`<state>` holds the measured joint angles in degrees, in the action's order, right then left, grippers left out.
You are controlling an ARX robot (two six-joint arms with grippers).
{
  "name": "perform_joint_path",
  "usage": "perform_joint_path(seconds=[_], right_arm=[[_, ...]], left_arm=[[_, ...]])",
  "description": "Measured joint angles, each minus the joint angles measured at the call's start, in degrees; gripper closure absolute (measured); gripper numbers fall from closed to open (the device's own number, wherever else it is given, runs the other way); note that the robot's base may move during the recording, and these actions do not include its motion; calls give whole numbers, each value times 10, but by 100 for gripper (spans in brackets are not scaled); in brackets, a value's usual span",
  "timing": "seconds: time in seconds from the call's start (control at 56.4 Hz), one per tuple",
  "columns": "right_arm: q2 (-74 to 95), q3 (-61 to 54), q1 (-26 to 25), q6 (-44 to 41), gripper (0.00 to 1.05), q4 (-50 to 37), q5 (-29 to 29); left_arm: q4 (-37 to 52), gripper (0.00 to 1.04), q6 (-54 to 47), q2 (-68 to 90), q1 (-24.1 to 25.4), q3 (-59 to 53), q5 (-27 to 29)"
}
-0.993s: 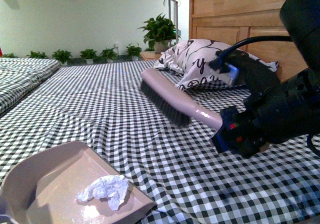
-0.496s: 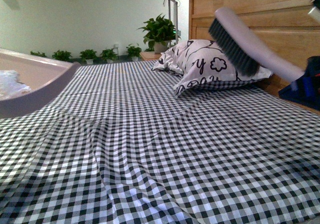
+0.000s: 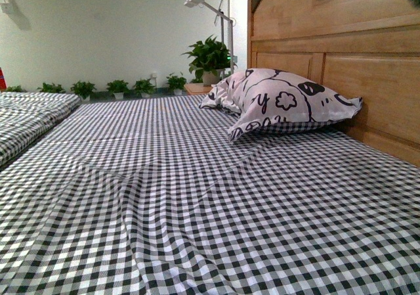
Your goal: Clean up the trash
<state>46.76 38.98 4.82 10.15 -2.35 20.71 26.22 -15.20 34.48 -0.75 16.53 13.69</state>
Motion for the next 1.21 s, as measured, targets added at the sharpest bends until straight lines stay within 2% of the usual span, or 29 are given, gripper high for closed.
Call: perform_joint_path(seconds=[0.106,0.195,0.266,0.319,0.709,1.205], right_arm=[[-49,-1,19,31,86,11,-28],[-92,-6,50,49,86,26,-66],[-118,-15,67,57,86,38,-93],[-132,-21,75,60,86,46,-107],[-169,-33,69,33,86,100,-184],[-170,-33,69,24,86,100,-182]], left_arm=[[-75,77,19,-85,-73,-5,75],[-131,77,29,-160,-170,-14,170],[-136,77,33,-190,-223,-25,220],[-129,77,33,-195,-241,-31,236],[-123,77,51,-202,-255,-55,238],[-123,77,54,-202,-255,-55,236]])
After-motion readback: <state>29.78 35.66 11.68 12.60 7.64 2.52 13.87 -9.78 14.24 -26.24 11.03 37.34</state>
